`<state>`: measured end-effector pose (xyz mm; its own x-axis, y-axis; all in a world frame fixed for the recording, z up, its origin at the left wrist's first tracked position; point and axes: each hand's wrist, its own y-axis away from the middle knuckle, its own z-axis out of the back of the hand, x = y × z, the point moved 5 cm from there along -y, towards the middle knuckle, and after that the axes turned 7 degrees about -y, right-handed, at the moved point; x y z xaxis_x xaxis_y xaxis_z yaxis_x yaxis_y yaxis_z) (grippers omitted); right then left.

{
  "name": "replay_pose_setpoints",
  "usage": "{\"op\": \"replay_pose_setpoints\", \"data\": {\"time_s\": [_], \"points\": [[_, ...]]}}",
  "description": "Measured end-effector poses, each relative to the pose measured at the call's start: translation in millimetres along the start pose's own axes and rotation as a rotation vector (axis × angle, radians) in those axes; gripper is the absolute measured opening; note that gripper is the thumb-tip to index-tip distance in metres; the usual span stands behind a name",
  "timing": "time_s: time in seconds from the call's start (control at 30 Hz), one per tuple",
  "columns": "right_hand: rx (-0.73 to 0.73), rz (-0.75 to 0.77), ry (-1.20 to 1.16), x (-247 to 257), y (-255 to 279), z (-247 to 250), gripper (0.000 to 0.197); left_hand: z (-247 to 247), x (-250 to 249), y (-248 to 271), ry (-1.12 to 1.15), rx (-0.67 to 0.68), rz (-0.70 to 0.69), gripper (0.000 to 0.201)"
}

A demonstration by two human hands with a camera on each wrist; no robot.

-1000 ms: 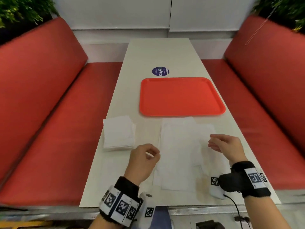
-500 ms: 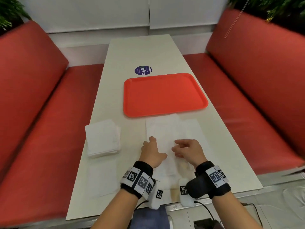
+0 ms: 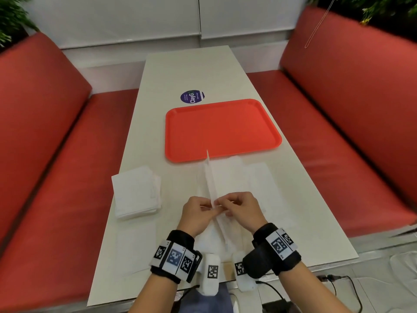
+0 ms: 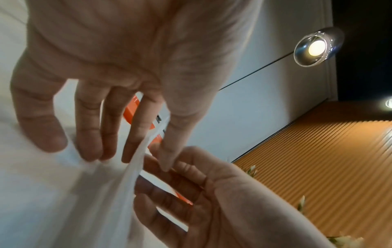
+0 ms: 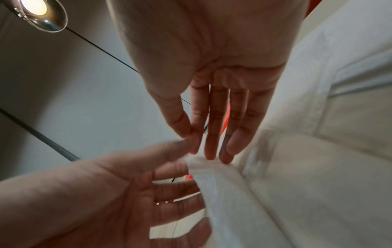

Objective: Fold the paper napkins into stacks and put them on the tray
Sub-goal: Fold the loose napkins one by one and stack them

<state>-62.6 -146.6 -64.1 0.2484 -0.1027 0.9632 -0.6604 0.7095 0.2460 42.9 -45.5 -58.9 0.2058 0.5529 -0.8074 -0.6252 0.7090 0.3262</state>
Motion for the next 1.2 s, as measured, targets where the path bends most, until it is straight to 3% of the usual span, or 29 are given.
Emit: {"op": "replay_pose_setpoints", "data": {"time_s": [0.1,0.23,0.33,0.43,0.57,0.63,0.73,0.83,0.97,1.2], "points": [[-0.019,0.011,-0.032,0.0,1.8,2.2,0.011,4.7,6.6,-1.3,-0.043,-0.067,0.026,0.018],[-0.219,0.024,0.158,-6.3,-3.8,24.5,0.019,8.1,13.0,-1.6,-0.017,-0.129,0.064,0.016],[-0.193,-0.041,0.196,-7.4,-8.4,28.8,0.039,7.2,18.4,-2.1,0.029,-0.127,0.084,0.02],[-0.141,-0.091,0.13,-5.7,-10.2,21.5,0.046,6.9,18.5,-2.9,0.025,-0.136,0.05,0.021],[-0.179,0.02,0.179,2.9,-9.1,13.0,0.033,1.8,8.1,2.5,-0.03,-0.093,-0.077,0.009],[-0.191,0.056,0.169,6.4,-7.6,10.1,0.034,-4.3,4.2,5.2,-0.052,-0.04,-0.141,0.014],[-0.119,0.039,0.103,8.0,-9.2,1.8,0.042,-8.3,3.8,4.7,-0.107,-0.012,-0.178,0.019],[-0.104,0.018,-0.041,13.2,-11.2,-3.1,0.028,-8.0,0.2,1.8,-0.132,0.027,-0.184,0.013],[-0.118,0.049,-0.022,17.2,-11.8,-5.1,0.013,1.5,-6.1,-1.0,-0.016,-0.011,-0.176,0.03],[-0.144,0.034,-0.057,17.1,-11.3,1.4,0.01,7.0,-0.6,-10.4,0.03,-0.112,-0.169,0.034]]}}
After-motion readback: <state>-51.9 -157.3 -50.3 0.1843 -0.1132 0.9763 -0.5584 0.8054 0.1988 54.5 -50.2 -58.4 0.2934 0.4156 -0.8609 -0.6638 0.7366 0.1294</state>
